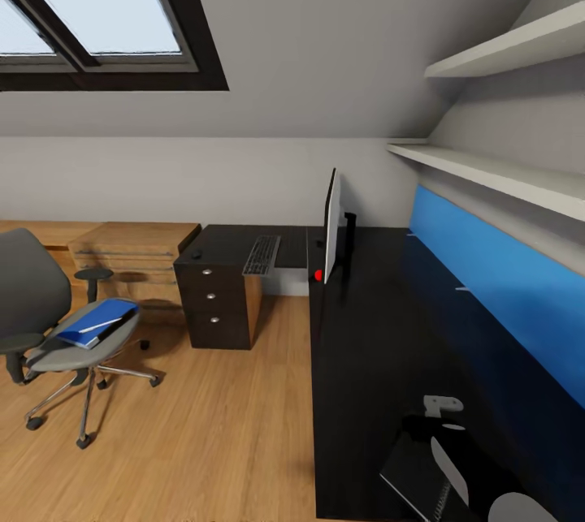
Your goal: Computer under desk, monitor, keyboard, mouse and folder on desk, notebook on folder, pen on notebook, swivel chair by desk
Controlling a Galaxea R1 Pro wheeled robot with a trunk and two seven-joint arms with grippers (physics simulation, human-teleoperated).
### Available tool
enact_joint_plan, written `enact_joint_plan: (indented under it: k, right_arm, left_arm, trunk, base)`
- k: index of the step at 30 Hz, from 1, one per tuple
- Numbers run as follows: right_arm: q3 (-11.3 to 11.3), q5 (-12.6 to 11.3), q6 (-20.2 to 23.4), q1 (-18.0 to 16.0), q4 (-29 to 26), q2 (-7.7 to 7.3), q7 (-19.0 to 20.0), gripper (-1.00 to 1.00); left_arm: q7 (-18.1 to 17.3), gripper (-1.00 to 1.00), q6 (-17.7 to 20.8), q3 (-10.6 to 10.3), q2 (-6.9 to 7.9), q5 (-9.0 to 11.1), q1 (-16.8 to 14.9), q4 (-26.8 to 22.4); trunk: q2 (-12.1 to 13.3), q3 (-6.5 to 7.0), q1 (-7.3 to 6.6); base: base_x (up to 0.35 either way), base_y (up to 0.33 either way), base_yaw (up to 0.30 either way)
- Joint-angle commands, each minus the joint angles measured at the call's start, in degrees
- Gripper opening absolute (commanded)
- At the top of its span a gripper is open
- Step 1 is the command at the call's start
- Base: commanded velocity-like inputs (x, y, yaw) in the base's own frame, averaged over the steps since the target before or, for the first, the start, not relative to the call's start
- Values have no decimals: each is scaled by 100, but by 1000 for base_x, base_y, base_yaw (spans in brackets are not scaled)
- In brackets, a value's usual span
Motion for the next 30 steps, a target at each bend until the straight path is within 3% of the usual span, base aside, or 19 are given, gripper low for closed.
enact_joint_plan:
  k: [1,30]
  right_arm:
    - [74,-59,29,-2,-12,-8,-49,100]
    - [122,-59,12,-2,-15,-8,-58,100]
  left_arm:
    - [31,100,-31,-31,10,60,-2,-6]
    - [33,100,-26,-31,6,60,-2,-6]
  trunk:
    - [-5,-6,0]
    - [-5,-6,0]
  base:
    - [-62,0,0]
    - [-55,0,0]
